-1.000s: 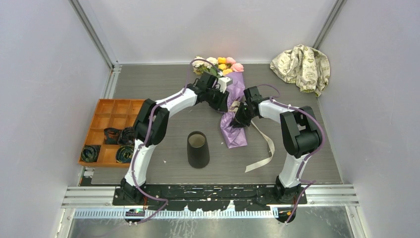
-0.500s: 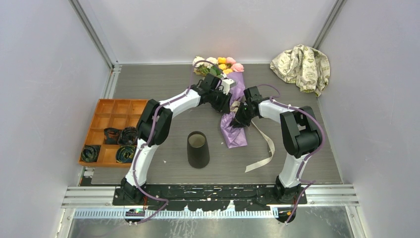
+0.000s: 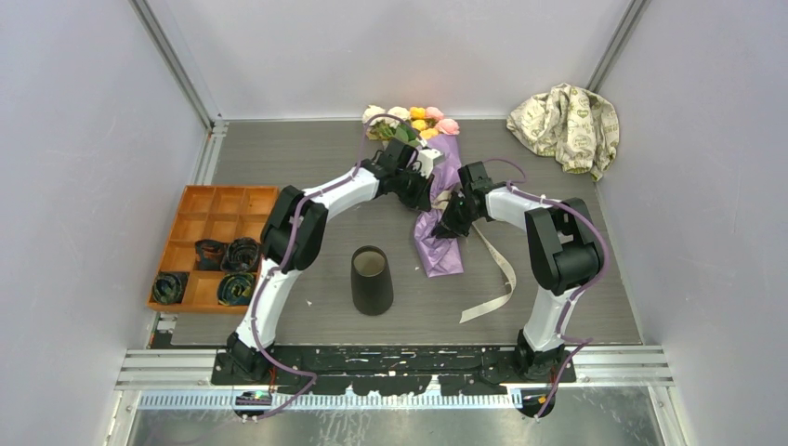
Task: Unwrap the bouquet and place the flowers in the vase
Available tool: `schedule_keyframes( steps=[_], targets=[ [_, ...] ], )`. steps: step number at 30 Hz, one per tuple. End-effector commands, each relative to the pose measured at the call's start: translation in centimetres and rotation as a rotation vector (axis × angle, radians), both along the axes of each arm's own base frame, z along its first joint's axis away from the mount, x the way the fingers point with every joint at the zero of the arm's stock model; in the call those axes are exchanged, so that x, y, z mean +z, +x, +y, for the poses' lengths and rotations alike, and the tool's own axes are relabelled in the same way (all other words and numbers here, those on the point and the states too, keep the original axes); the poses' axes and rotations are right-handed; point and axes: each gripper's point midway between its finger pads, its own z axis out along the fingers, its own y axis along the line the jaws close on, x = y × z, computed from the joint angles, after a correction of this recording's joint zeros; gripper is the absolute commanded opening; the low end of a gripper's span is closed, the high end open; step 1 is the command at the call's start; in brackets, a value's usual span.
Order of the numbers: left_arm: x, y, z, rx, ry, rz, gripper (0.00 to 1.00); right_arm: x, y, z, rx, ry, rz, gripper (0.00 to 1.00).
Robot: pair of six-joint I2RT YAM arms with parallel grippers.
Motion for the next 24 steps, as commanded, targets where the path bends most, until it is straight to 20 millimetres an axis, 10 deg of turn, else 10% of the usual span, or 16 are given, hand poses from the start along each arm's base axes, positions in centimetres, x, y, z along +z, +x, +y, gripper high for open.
schedule_keyframes(
  steps=[1,12,24],
  targets=[
    [1.7,-0.9,-0.9,-0.032,-0.032,-0.034,0.00,-2.0,0.1,-1.0,-0.034,-0.056,0.017,0.16],
    [7.8,-0.3,1.2,0.032,-0.066,-0.149,0.00,-3.1,-0.3,-1.9,-0.056,-0.081,0.055,0.15],
    [8.5,1.3,4.3,0.134,-0.094,-0.132,0.00,-3.6,-1.1,-3.6,-0.073,-0.122,0.072,0.16]
  ],
)
